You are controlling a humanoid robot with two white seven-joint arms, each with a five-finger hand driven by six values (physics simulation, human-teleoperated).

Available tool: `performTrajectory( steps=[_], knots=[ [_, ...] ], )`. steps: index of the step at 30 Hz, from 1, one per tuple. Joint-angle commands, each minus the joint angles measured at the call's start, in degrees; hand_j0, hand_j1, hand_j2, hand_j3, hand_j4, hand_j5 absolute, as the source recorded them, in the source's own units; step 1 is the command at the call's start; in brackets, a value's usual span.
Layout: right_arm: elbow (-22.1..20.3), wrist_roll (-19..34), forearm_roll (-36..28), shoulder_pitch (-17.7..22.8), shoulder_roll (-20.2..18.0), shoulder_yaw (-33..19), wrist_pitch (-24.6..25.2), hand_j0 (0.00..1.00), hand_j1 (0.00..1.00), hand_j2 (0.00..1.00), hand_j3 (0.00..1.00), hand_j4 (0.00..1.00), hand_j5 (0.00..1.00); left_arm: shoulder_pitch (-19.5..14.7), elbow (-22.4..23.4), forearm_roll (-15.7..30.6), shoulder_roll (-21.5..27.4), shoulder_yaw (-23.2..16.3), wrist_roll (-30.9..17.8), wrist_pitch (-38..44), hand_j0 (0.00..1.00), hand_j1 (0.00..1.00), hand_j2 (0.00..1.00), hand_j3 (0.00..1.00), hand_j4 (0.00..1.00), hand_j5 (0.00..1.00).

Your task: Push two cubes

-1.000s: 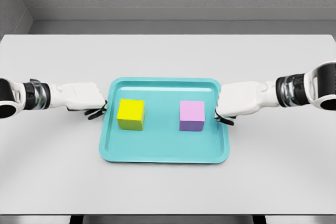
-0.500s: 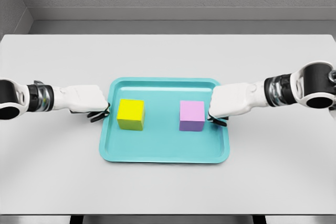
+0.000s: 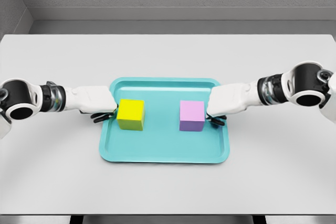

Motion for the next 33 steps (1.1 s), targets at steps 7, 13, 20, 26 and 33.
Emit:
performTrajectory(
  steps=[7, 13, 20, 26, 33],
  knots=[
    [1.4, 0.0, 0.2, -0.5, 1.8, 2.0, 0.1, 0.17, 0.17, 0.17, 0.17, 0.17, 0.17, -1.0, -0.6, 3.8, 0.5, -0.5, -0.8, -1.0, 0.01, 0.01, 0.01, 0.01, 0.01, 0.01],
    [1.5, 0.0, 1.3, -1.4, 3.8, 3.0, 0.1, 0.18, 0.18, 0.18, 0.18, 0.18, 0.18, -1.0, -0.5, 3.8, -0.1, -0.5, -0.8, -1.0, 0.01, 0.01, 0.01, 0.01, 0.01, 0.01],
    [5.6, 0.0, 1.3, -1.9, 3.5, 2.1, 0.1, 0.22, 0.22, 0.22, 0.22, 0.22, 0.22, -1.1, 0.6, 5.4, -1.0, -0.3, -0.8, -1.0, 0.02, 0.02, 0.02, 0.02, 0.02, 0.02],
    [6.2, 0.0, 1.3, -1.8, 4.0, 2.2, 0.1, 0.26, 0.26, 0.26, 0.26, 0.26, 0.26, -1.1, 0.7, 7.4, -1.7, -0.3, -0.8, -1.0, 0.02, 0.02, 0.02, 0.02, 0.02, 0.02],
    [6.1, 0.0, 1.2, -2.5, 6.4, 2.8, 0.1, 0.25, 0.25, 0.25, 0.25, 0.25, 0.25, -1.1, 2.2, 11.4, -2.3, -0.3, -0.8, -1.0, 0.02, 0.02, 0.02, 0.02, 0.02, 0.02]
  ],
)
